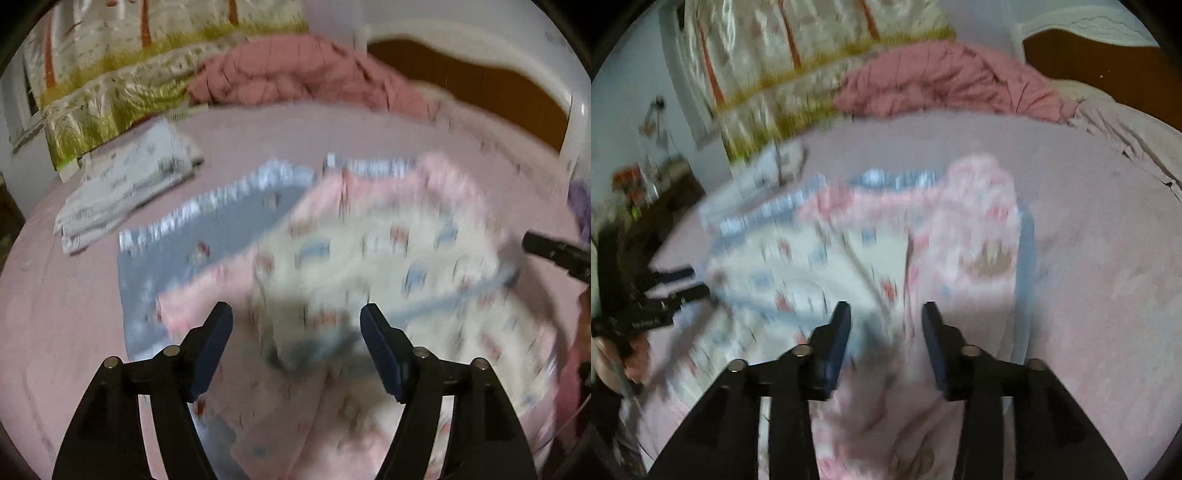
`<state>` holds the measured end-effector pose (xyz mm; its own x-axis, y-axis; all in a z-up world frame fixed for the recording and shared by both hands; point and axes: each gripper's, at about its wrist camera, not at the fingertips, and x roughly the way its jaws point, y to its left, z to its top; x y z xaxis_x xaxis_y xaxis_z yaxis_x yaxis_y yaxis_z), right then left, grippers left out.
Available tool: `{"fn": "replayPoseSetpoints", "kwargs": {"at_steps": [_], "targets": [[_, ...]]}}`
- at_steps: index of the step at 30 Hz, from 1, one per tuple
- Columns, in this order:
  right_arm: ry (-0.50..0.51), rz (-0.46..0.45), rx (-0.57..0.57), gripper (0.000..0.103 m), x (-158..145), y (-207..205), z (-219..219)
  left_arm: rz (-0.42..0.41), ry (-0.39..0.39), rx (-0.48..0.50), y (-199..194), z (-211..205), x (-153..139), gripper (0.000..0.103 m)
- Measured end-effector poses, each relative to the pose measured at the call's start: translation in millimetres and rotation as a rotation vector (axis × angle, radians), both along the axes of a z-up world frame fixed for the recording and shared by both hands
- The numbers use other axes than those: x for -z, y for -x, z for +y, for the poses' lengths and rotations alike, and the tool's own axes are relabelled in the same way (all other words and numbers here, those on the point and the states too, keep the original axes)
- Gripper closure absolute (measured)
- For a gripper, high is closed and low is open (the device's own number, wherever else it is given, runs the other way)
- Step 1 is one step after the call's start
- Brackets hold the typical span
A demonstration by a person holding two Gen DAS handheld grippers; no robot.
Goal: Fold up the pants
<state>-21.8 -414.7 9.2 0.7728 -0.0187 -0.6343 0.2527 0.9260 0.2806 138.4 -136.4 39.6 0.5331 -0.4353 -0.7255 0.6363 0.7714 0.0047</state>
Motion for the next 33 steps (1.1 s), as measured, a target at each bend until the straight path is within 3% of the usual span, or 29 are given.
{"fn": "replayPoseSetpoints", "kwargs": {"at_steps": [2, 4, 7, 10, 14, 15, 16, 17, 23, 26, 29, 33], "targets": [[-0.025, -0.041, 0.017, 0.061, -13, -10, -8, -0.006, 0.045, -0.039, -17, -6, -12, 0.026], [-0.076, -0.059, 0.013, 0.061, -20, -31, -18, 0.023, 0.030, -0.056, -42, -22, -11, 0.025], [-0.110, 0.008, 0.027, 0.061, -10, -64, -30, 0.095, -0.011, -0.086, -80, -41, 9, 0.026], [-0.149, 0.100, 0.055, 0.063, 18, -93, -42, 0.215, 0.026, -0.089, -104, -47, 32, 0.040], [-0.235, 0.110, -0.001, 0.077, 37, -103, -46, 0.292, 0.110, -0.035, -110, -50, 42, 0.065], [-0.231, 0.117, -0.007, 0.096, 40, -104, -44, 0.280, 0.100, -0.020, -109, -53, 43, 0.072], [-0.224, 0.127, -0.009, 0.100, 43, -106, -42, 0.260, 0.085, -0.012, -106, -56, 42, 0.093], [-0.221, 0.120, -0.006, 0.100, 44, -106, -42, 0.236, 0.071, -0.008, -104, -58, 41, 0.100], [-0.096, -0.025, 0.074, 0.101, 22, -85, -35, 0.115, 0.161, -0.075, -100, -43, 17, 0.100], [0.045, -0.060, 0.127, 0.101, 10, -78, -24, 0.036, 0.128, -0.107, -99, -40, 16, 0.100], [0.123, -0.015, 0.171, 0.101, 15, -86, -20, 0.010, 0.085, -0.152, -103, -42, 28, 0.100], [0.102, 0.062, 0.173, 0.101, 34, -99, -28, -0.002, 0.013, -0.138, -106, -53, 51, 0.100]]}}
